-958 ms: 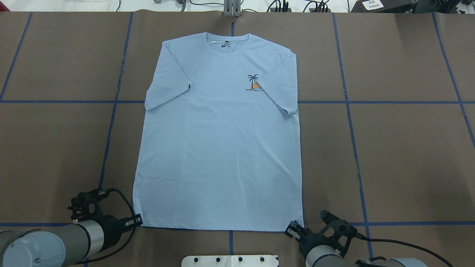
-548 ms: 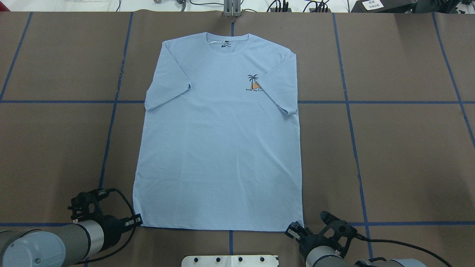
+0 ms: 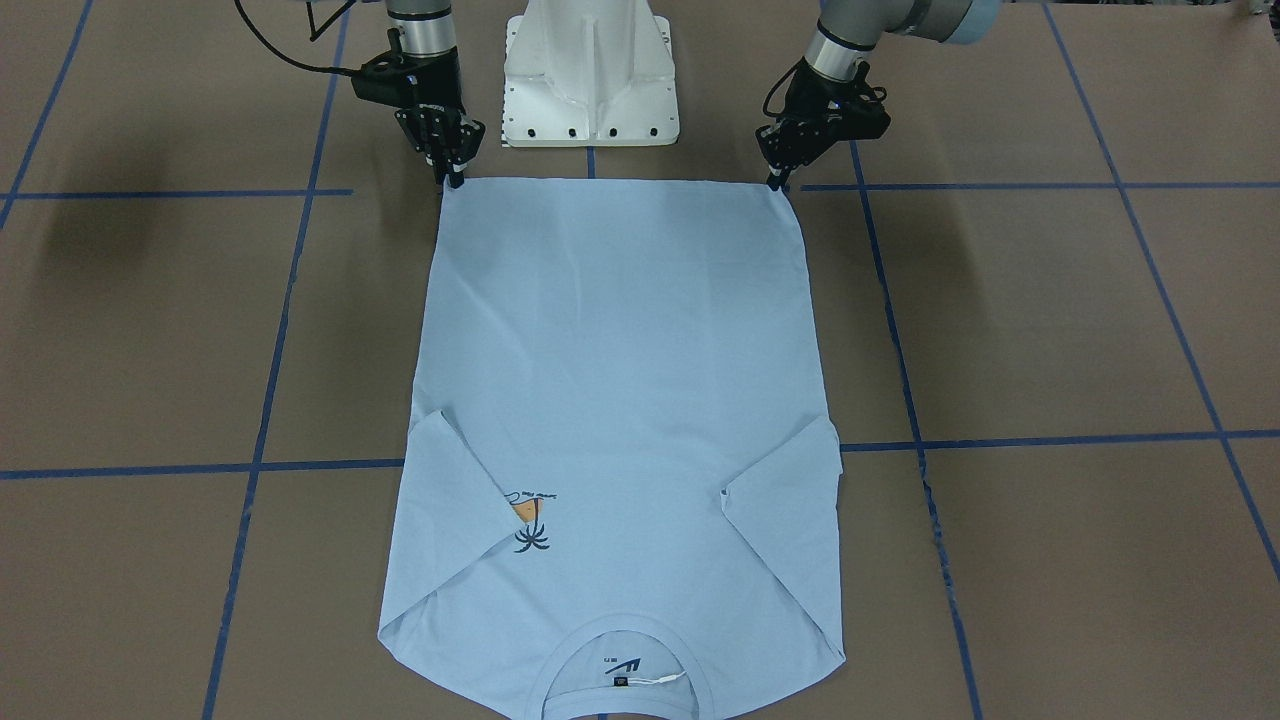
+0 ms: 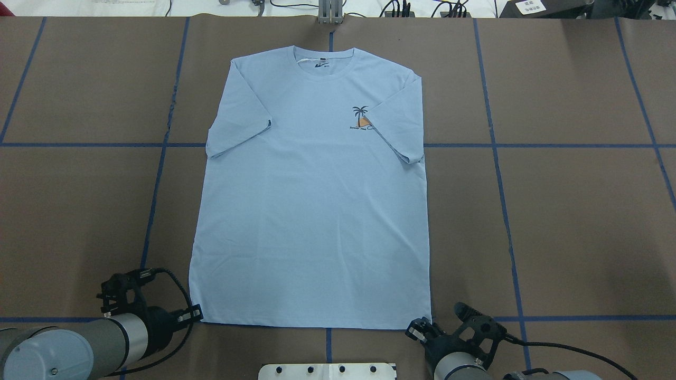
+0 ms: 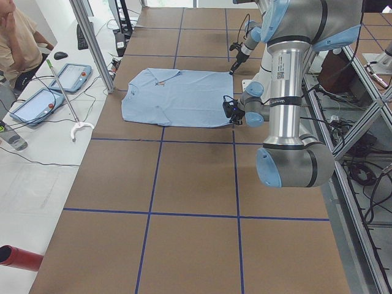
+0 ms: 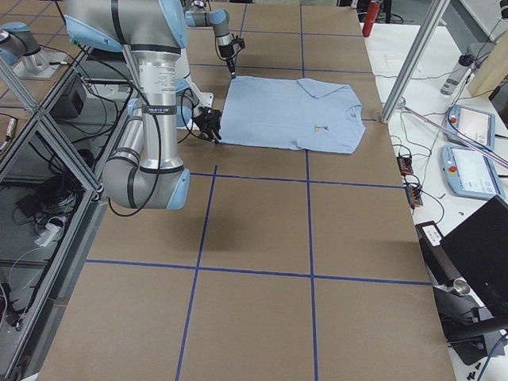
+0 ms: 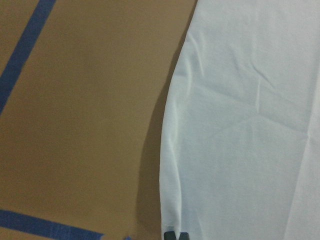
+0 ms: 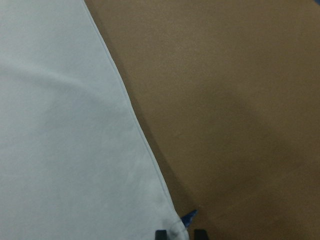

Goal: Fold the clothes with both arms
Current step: 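Grasp the two hem corners with the left and right grippers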

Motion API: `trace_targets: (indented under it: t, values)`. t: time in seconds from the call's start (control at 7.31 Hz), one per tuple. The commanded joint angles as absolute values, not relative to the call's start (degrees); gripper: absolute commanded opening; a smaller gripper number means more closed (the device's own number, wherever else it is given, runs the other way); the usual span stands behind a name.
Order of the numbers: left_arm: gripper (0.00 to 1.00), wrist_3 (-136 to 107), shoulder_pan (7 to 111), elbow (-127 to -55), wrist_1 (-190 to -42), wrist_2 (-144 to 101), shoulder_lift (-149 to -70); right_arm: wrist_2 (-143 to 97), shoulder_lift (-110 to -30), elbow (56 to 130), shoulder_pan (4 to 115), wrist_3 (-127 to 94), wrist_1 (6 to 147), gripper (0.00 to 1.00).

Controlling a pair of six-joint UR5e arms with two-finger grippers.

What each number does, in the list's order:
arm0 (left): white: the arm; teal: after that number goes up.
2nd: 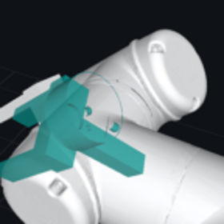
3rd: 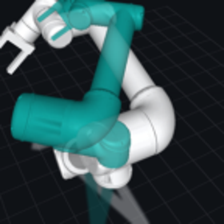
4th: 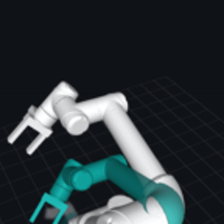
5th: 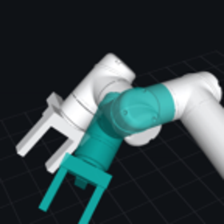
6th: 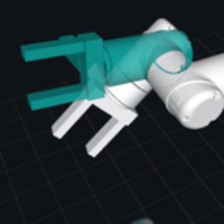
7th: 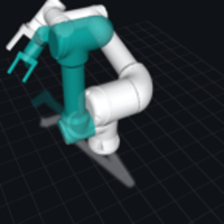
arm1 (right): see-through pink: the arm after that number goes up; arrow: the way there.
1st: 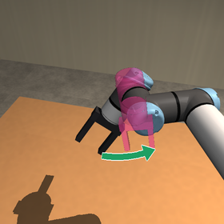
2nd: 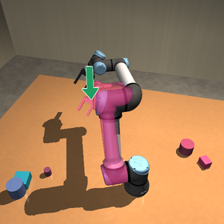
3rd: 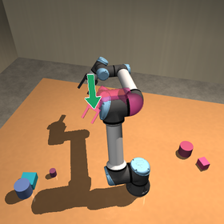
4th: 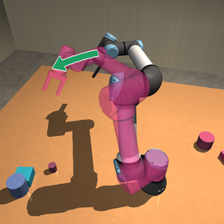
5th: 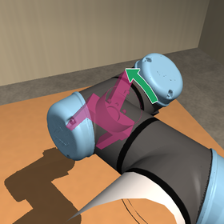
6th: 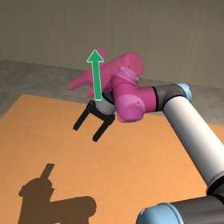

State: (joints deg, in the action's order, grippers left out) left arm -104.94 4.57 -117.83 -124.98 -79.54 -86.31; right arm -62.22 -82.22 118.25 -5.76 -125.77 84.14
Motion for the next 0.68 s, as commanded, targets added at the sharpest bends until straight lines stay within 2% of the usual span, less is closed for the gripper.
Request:
trace_targets:
  t: [0.0,0.14,0.27,0.41,0.55]
  values:
    - [0.0,-104.94,4.57,-117.86,-124.98,-79.54,-86.31,-61.44,-82.44,118.39,-5.63,-125.77,84.11,0.0]
    - [0.0,-104.85,4.57,-118.12,-124.98,-79.54,-86.48,-60.13,-82.35,119.43,-5.36,-125.51,84.11,0.0]
    - [0.0,-104.59,5.09,-121.95,-124.63,-80.06,-85.61,-60.2,-83.31,123.45,-5.01,-124.9,84.29,0.0]
    - [0.0,-104.15,5.27,-127.82,-122.8,-81.46,-83.6,-60.38,-83.67,128.45,-5.18,-124.81,88.64,0.0]
    - [0.0,-104.15,5.27,-135.1,-117.13,-84.08,-83.32,-60.82,-83.67,137.72,-7.01,-124.72,98.51,0.0]
